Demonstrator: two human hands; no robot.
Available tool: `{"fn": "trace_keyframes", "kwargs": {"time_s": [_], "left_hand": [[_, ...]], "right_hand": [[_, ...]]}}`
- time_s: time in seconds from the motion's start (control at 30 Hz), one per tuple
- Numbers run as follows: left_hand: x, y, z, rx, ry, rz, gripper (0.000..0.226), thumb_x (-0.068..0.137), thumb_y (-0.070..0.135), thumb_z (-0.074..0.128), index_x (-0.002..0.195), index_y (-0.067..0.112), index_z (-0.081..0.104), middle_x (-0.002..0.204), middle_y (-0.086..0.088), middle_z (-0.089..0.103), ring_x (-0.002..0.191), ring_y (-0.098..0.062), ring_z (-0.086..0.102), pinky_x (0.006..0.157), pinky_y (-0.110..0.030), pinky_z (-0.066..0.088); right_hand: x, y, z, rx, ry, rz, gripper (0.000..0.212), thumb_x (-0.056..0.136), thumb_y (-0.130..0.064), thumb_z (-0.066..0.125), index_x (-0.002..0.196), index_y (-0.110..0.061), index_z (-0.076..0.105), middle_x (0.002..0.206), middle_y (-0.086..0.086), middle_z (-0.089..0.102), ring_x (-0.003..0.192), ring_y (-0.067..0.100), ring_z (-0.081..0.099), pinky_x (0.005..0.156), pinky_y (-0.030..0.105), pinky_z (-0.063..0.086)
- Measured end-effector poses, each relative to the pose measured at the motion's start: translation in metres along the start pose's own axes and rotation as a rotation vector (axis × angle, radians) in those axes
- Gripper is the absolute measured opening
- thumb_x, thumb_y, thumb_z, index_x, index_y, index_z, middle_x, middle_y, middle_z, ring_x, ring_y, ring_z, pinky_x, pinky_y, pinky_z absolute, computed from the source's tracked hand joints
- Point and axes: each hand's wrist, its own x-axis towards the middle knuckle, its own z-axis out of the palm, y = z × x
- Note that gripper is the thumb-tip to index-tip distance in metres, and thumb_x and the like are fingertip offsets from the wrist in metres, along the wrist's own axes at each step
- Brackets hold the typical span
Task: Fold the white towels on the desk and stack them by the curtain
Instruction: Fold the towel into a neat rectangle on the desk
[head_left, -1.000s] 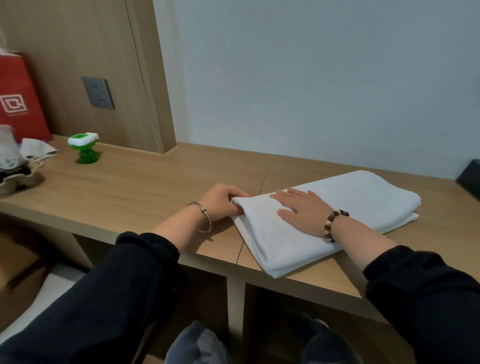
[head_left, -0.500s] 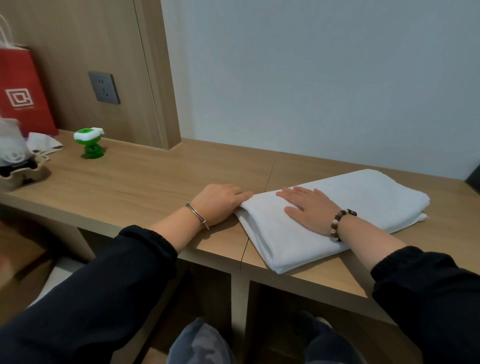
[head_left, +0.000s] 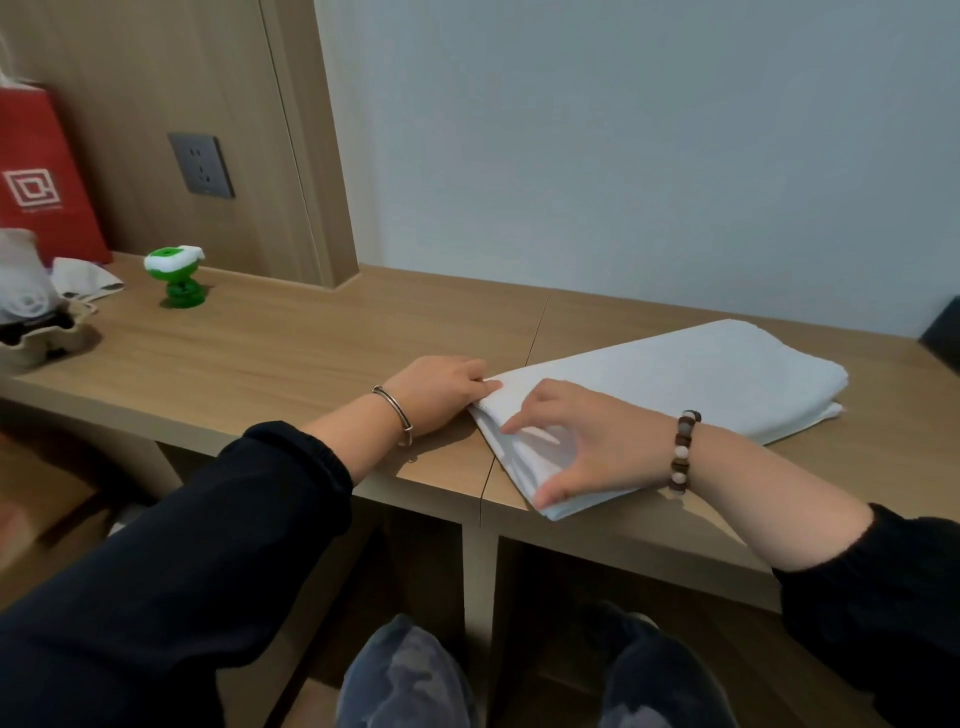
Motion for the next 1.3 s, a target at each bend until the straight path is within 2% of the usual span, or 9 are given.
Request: {"fn": "trace_keyframes", "kwargs": {"time_s": [0.07,0.27,0.5,0.63,0.8,0.87,1.1,1.2,1.3], "left_hand": [[0.000,0.000,0.000,0.008,-0.020,0.001,0.039,0.091,0.010,0.053,0.130,0.010,0.056,0.106,-0.018,0.056,0.093,-0.031,0.055,0.068,-0.042,0.048],[0.003,0.000,0.000,0.070,-0.086,-0.012,0.044,0.095,0.016,0.048,0.138,0.012,0.046,0.114,-0.014,0.053,0.100,-0.028,0.052,0.074,-0.041,0.047],[0.006,-0.003,0.004,0.173,-0.146,0.035,0.045,0.099,0.023,0.041,0.143,0.013,0.037,0.116,-0.009,0.049,0.100,-0.024,0.048,0.075,-0.036,0.042],[0.007,-0.004,0.004,0.175,-0.146,0.048,0.045,0.099,0.021,0.039,0.142,0.012,0.037,0.116,-0.010,0.050,0.099,-0.026,0.048,0.072,-0.034,0.037],[0.005,-0.006,0.006,0.150,-0.136,0.039,0.045,0.099,0.022,0.040,0.143,0.010,0.037,0.117,-0.011,0.050,0.100,-0.027,0.048,0.075,-0.037,0.040],[0.004,-0.006,0.007,0.137,-0.125,0.044,0.045,0.098,0.021,0.042,0.142,0.009,0.039,0.117,-0.013,0.050,0.100,-0.028,0.049,0.075,-0.037,0.041],[0.002,-0.006,0.003,0.056,-0.039,0.068,0.041,0.092,0.012,0.054,0.132,0.004,0.052,0.101,-0.018,0.056,0.085,-0.032,0.053,0.065,-0.039,0.043],[0.000,-0.007,0.003,0.023,-0.011,0.111,0.042,0.082,0.004,0.067,0.123,0.000,0.059,0.089,-0.019,0.059,0.071,-0.032,0.055,0.056,-0.036,0.043],[-0.001,-0.011,0.004,0.030,0.019,0.126,0.043,0.077,0.003,0.071,0.120,0.003,0.062,0.084,-0.017,0.059,0.065,-0.030,0.054,0.050,-0.033,0.043]], "right_hand": [[-0.005,-0.009,0.001,-0.115,-0.043,-0.022,0.070,0.075,-0.052,0.073,0.136,-0.036,0.044,0.121,-0.012,0.035,0.106,0.002,0.028,0.087,0.020,0.027],[-0.020,-0.028,0.001,-0.255,-0.045,-0.097,0.028,0.088,-0.025,0.062,0.116,-0.029,0.064,0.116,-0.005,0.044,0.095,0.008,0.037,0.077,0.023,0.034],[-0.023,-0.026,0.008,-0.595,-0.041,-0.191,0.014,0.087,-0.013,0.058,0.100,-0.013,0.065,0.088,-0.002,0.035,0.081,0.015,0.034,0.059,0.026,0.024],[-0.027,-0.016,0.015,-0.539,-0.002,-0.193,0.016,0.087,-0.014,0.054,0.100,-0.013,0.063,0.089,-0.002,0.039,0.080,0.012,0.031,0.061,0.026,0.028],[-0.032,-0.002,0.020,-0.349,0.192,-0.065,0.042,0.088,-0.050,0.053,0.119,-0.022,0.053,0.107,-0.006,0.055,0.090,0.008,0.046,0.070,0.017,0.031],[-0.032,0.000,0.024,-0.375,0.241,-0.034,0.042,0.088,-0.054,0.051,0.114,-0.021,0.057,0.104,-0.005,0.058,0.090,0.010,0.049,0.068,0.017,0.033],[-0.035,-0.008,0.028,-0.415,0.293,-0.088,0.021,0.081,-0.027,0.068,0.087,-0.007,0.068,0.080,0.007,0.063,0.071,0.022,0.057,0.056,0.030,0.046],[-0.037,-0.011,0.026,-0.444,0.277,-0.137,0.015,0.071,-0.019,0.077,0.073,-0.007,0.068,0.066,0.006,0.061,0.057,0.018,0.055,0.044,0.026,0.044],[-0.034,-0.006,0.025,-0.424,0.202,-0.155,0.014,0.083,-0.024,0.066,0.082,-0.010,0.066,0.073,0.003,0.058,0.065,0.013,0.047,0.055,0.022,0.035]]}}
